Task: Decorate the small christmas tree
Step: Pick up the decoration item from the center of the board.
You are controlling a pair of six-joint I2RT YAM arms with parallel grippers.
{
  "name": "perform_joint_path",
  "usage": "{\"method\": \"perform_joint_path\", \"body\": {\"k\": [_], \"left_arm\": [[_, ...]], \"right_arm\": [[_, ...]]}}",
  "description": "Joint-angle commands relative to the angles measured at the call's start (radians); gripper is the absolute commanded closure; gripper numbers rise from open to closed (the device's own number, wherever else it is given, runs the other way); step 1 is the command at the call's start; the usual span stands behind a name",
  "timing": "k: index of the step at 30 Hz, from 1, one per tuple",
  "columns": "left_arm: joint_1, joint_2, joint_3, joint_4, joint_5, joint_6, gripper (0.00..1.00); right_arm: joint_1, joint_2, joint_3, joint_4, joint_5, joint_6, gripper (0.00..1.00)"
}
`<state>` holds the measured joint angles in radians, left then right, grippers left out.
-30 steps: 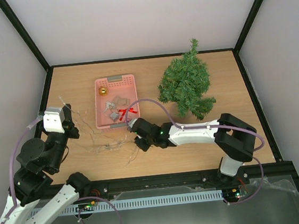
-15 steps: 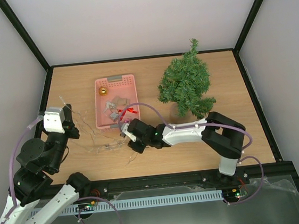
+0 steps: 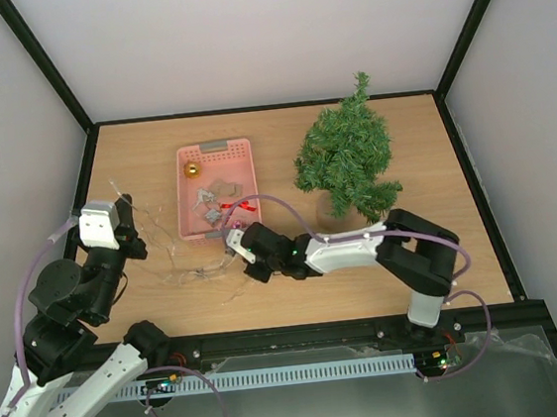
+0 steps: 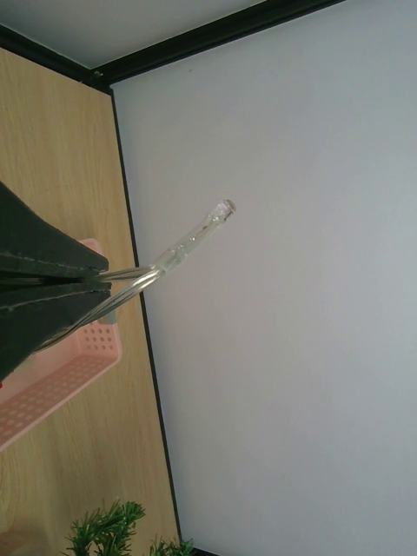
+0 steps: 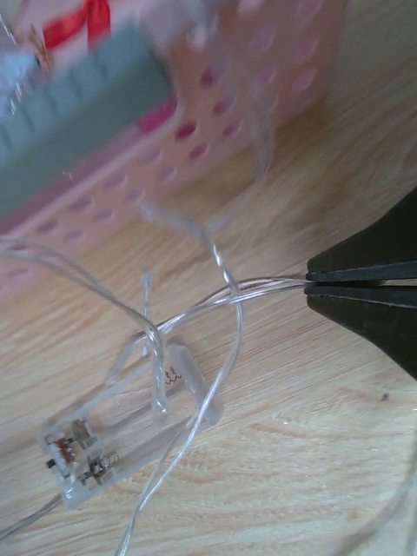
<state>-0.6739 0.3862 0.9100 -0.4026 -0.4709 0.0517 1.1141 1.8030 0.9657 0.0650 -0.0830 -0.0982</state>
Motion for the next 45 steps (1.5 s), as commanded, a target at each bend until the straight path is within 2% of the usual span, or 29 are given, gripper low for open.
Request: {"method": "perform_joint_path", "body": {"k": [1, 4, 7, 10, 13, 15, 17, 20, 22, 24, 26, 29, 32, 35, 40, 42, 45], "left_arm": [[-0.003, -0.008, 0.013, 0.013, 0.006, -0.01, 0.98], [-0.004, -0.006, 0.015, 0.016, 0.015, -0.013, 0.98], [-0.003, -0.004, 0.022, 0.008, 0.022, -0.015, 0.98], [-0.003, -0.005, 0.026, 0.002, 0.027, -0.02, 0.98], [-0.003, -0.006, 0.019, 0.01, 0.042, -0.028, 0.98], [-0.003, -0.005, 0.014, 0.015, 0.051, -0.035, 0.98], [-0.003, -0.003, 0.009, 0.021, 0.058, -0.043, 0.98], [-0.003, 0.004, 0.012, 0.018, 0.085, -0.045, 0.98], [-0.003, 0.014, 0.013, 0.001, 0.103, -0.051, 0.98], [-0.004, 0.022, 0.008, -0.008, 0.118, -0.057, 0.98], [-0.003, 0.026, -0.007, -0.006, 0.148, -0.059, 0.98], [-0.003, 0.045, -0.028, -0.019, 0.211, -0.063, 0.97], [-0.003, 0.088, -0.048, -0.048, 0.305, -0.078, 0.95], [-0.004, 0.138, -0.08, -0.063, 0.451, -0.081, 0.88], [-0.003, 0.22, -0.121, -0.006, 0.762, -0.086, 0.66], [-0.003, 0.234, -0.121, 0.041, 0.837, -0.091, 0.55], [-0.003, 0.247, -0.108, 0.107, 0.902, -0.088, 0.48]], "right_arm": [[0.004, -0.174, -0.084, 0.083, 0.119, 0.003, 0.98], [0.004, -0.286, -0.097, 0.043, 0.218, 0.024, 0.98], [0.004, -0.401, -0.044, -0.11, 0.277, 0.038, 0.98], [0.004, -0.524, 0.008, -0.213, 0.405, 0.078, 0.98], [0.004, -0.634, 0.064, -0.251, 0.5, 0.093, 0.98], [0.004, -0.693, 0.063, -0.201, 0.505, 0.079, 0.98], [0.003, -0.721, 0.024, -0.172, 0.465, 0.02, 0.98], [0.003, -0.695, 0.177, -0.343, 0.531, 0.024, 0.98], [0.003, -0.728, 0.211, -0.306, 0.475, 0.061, 0.98], [0.003, -0.762, 0.188, -0.251, 0.324, 0.107, 0.98], [0.002, -0.745, 0.226, -0.294, 0.234, 0.192, 0.98], [0.001, -0.725, 0.279, -0.369, 0.168, 0.265, 0.98], [0.001, -0.744, 0.238, -0.404, 0.187, 0.226, 0.98], [0.001, -0.75, 0.261, -0.49, 0.194, 0.186, 0.98], [0.002, -0.771, 0.248, -0.543, 0.109, 0.121, 0.98], [0.002, -0.765, 0.252, -0.574, 0.075, 0.105, 0.98], [0.001, -0.749, 0.26, -0.616, 0.013, 0.078, 0.98]]}}
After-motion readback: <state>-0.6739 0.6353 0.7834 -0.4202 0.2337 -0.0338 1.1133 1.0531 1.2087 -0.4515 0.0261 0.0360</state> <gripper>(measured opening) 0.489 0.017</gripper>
